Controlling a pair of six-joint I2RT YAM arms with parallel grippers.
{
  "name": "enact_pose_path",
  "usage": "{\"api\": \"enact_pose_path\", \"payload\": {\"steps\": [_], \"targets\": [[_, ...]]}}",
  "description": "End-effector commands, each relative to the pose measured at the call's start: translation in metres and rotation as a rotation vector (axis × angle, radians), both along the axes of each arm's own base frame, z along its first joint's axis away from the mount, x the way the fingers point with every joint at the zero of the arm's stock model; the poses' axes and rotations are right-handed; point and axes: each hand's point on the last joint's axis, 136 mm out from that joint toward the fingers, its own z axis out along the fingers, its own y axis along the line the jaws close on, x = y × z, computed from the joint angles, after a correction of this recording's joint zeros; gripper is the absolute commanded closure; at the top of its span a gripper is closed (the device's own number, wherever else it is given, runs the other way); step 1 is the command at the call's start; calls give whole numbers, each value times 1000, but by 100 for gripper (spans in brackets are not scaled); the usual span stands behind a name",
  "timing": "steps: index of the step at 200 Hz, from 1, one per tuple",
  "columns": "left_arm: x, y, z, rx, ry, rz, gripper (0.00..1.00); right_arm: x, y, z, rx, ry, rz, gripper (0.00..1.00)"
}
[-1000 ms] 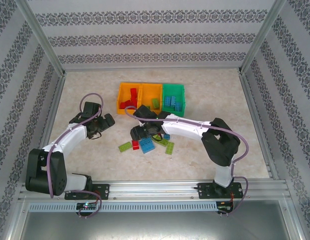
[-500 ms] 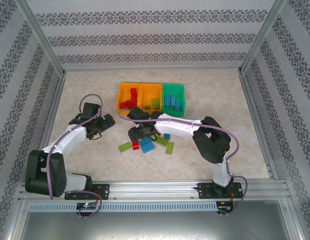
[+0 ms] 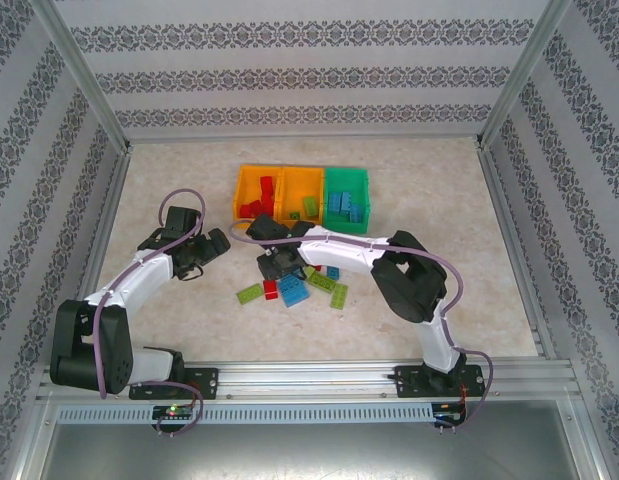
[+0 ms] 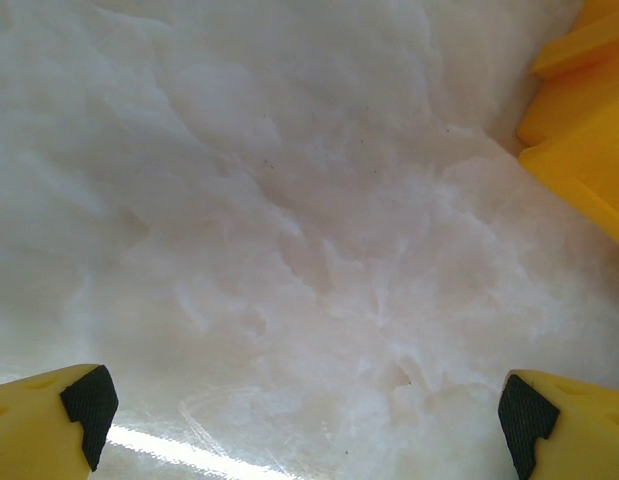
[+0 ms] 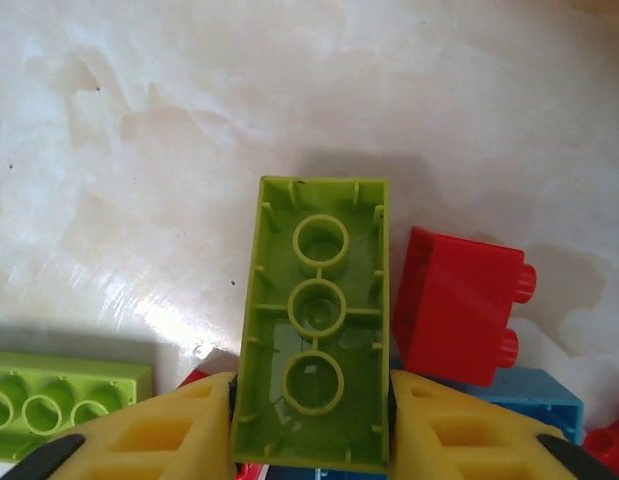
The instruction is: Sort the legos into containers by color
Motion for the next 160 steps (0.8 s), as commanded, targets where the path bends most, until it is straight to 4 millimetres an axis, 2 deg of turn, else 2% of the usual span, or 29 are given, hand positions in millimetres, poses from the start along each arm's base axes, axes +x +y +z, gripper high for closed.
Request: {"api": "enact_pose_path", "payload": {"steps": [1,30,58,80,114,145,160], "targets": [[0,3,4,-11,-19,18,0,1,3,28,34,-50,-1,71],[-7,0,-1,-32,1,19,0,16,0,66,108,-118,-35,72],[-15,-5,-8,-65,28,13,0,52,-22,87,136,-180,-118,72],[-24,-13,-17,-109,58,9,0,86,-41,90,144,-213,-193,73],[-42,-27,-32,-141,106,-2,0,133,-62,83,132,-241,-285,73],[-50,-34,-36,-157,103,3,0,162,-67,72,132,-236,-325,73],[-51,-35,-36,-152,99,4,0,172,-70,67,127,-235,-338,68]]}}
